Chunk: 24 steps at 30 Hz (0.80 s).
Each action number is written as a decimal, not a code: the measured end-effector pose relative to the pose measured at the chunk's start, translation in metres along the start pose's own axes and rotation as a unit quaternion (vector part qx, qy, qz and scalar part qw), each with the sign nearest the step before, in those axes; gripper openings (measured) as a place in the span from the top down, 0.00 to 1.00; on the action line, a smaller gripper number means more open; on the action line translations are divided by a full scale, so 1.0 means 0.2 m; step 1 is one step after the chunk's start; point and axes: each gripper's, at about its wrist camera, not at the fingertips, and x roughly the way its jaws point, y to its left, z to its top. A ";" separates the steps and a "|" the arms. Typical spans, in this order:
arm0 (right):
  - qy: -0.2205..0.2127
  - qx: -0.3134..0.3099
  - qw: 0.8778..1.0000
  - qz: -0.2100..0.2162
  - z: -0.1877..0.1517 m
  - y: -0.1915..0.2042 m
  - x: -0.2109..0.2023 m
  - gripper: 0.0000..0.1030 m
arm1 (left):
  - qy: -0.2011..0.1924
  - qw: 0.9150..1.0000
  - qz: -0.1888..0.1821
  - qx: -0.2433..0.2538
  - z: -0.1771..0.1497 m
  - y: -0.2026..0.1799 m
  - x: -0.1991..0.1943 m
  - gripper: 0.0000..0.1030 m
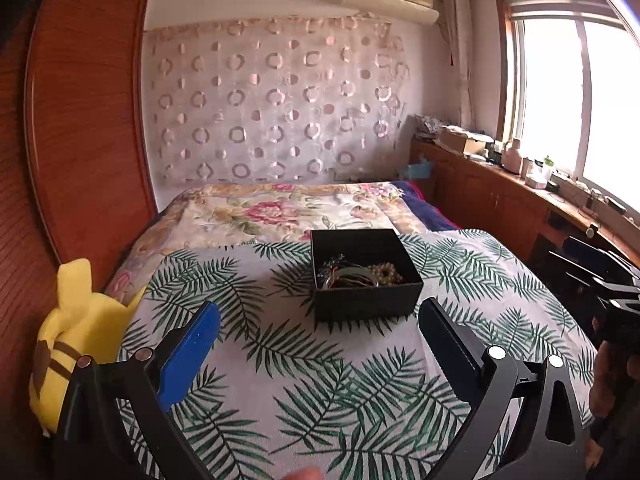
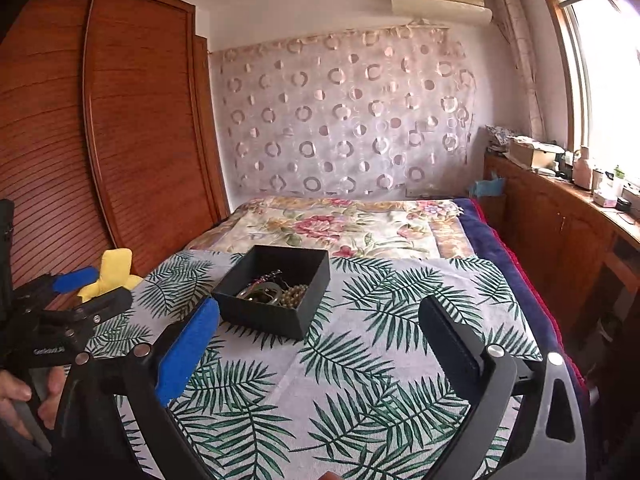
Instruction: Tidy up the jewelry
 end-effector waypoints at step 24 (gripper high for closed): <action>-0.005 0.004 1.000 -0.001 -0.04 0.00 -0.03 0.02 | -0.005 1.000 0.007 -0.002 -0.03 -0.03 -0.05 0.07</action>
